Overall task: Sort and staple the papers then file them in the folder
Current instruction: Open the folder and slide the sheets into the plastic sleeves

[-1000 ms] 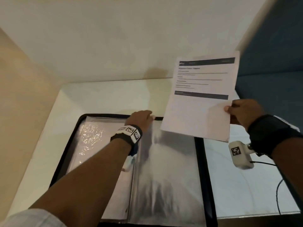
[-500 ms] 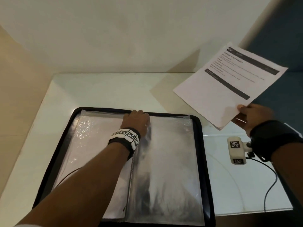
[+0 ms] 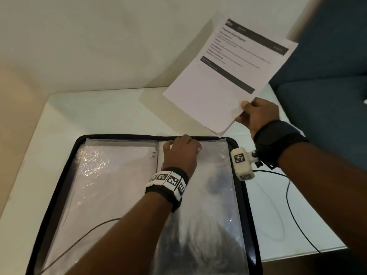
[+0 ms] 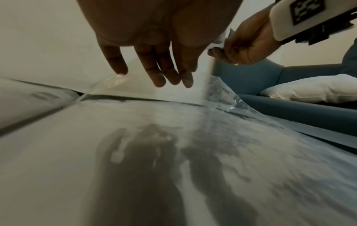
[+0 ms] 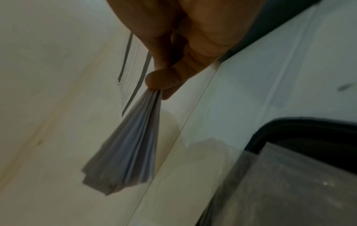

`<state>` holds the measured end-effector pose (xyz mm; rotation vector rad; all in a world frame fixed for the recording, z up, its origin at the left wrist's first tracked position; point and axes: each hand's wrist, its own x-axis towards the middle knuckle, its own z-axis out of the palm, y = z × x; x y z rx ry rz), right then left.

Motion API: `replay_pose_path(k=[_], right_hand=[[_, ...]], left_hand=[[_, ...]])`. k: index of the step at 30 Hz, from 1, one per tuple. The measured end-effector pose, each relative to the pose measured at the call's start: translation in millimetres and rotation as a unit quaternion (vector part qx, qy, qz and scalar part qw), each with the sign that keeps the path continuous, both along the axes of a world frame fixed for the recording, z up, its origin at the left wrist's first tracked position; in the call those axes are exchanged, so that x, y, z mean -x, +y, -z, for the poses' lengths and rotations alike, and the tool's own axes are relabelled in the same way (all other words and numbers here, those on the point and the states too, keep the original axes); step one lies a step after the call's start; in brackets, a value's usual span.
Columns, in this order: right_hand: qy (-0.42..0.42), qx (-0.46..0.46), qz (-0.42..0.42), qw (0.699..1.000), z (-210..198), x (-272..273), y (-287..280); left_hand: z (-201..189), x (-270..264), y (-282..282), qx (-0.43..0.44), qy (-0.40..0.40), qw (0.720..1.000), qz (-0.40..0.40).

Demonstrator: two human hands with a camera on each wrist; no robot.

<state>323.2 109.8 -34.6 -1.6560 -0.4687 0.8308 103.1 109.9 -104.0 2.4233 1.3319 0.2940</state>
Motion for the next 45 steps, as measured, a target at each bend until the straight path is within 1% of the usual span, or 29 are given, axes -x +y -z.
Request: replay_pose_path(k=[2, 5, 9, 12, 14, 17, 21, 24, 27, 29, 33, 37, 41, 45], right_hand=[[0.000, -0.003, 0.007, 1.000, 9, 10, 6], [0.003, -0.001, -0.014, 1.000, 23, 22, 11], [0.007, 0.036, -0.029, 0.999, 38, 25, 8], [-0.017, 0.050, -0.036, 0.998, 44, 19, 5], [-0.027, 0.053, -0.034, 0.998, 45, 15, 4], [-0.038, 0.050, -0.038, 0.997, 46, 13, 2], [-0.076, 0.045, -0.066, 0.994, 47, 19, -2], [-0.112, 0.044, -0.093, 0.988, 48, 22, -2], [-0.151, 0.034, -0.135, 0.979, 45, 19, 0], [-0.183, 0.038, -0.157, 0.970, 44, 13, 2], [-0.249, 0.068, -0.185, 0.948, 40, 2, 5], [-0.302, 0.104, -0.187, 0.929, 41, -1, 10], [-0.349, 0.138, -0.191, 0.907, 44, 1, 12], [-0.385, 0.144, -0.182, 0.893, 40, 8, 16]], left_hand=[[2, 2, -4, -0.030, 0.013, 0.999, 0.002], [-3, 3, -8, -0.043, 0.016, 0.999, 0.006], [-8, 4, -6, -0.017, 0.014, 1.000, -0.017], [-6, 2, -5, 0.030, -0.025, 0.998, -0.050], [-3, 0, -6, 0.035, -0.005, 0.999, -0.032], [2, -1, -6, 0.010, 0.016, 1.000, 0.006], [3, -4, -3, 0.007, 0.002, 1.000, 0.009], [-1, -8, 5, 0.009, -0.010, 1.000, -0.006], [-7, -12, 13, 0.019, -0.019, 0.999, -0.024], [-8, -10, 19, 0.032, -0.012, 0.999, -0.033], [-3, 10, 32, 0.078, 0.055, 0.994, -0.051], [-1, 28, 48, 0.071, 0.090, 0.989, -0.090], [1, 40, 59, 0.069, 0.067, 0.989, -0.112], [6, 48, 65, 0.079, 0.054, 0.987, -0.125]])
